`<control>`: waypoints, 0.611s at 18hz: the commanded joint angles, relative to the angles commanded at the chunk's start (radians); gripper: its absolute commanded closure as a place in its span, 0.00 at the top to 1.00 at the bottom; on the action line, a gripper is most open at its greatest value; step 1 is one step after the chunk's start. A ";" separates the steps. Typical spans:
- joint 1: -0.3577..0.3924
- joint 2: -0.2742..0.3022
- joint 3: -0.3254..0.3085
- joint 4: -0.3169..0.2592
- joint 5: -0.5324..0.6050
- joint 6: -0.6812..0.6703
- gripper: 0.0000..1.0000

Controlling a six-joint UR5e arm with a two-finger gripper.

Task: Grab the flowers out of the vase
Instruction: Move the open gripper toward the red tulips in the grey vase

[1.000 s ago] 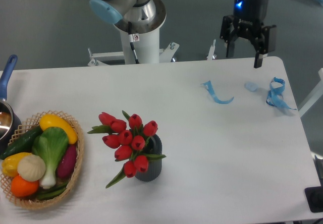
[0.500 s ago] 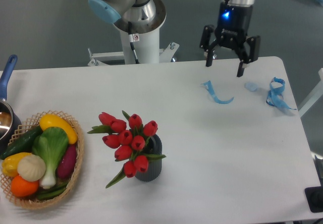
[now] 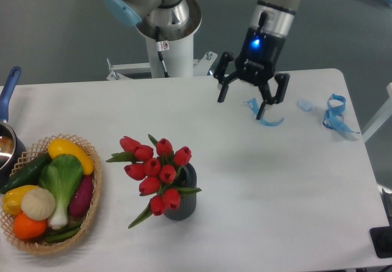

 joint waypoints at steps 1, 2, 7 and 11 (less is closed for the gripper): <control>-0.008 -0.014 -0.001 0.026 -0.022 -0.017 1.00; -0.014 -0.026 -0.002 0.050 -0.032 -0.032 1.00; -0.081 -0.094 0.017 0.115 -0.046 -0.046 1.00; -0.135 -0.147 0.041 0.147 -0.043 -0.045 1.00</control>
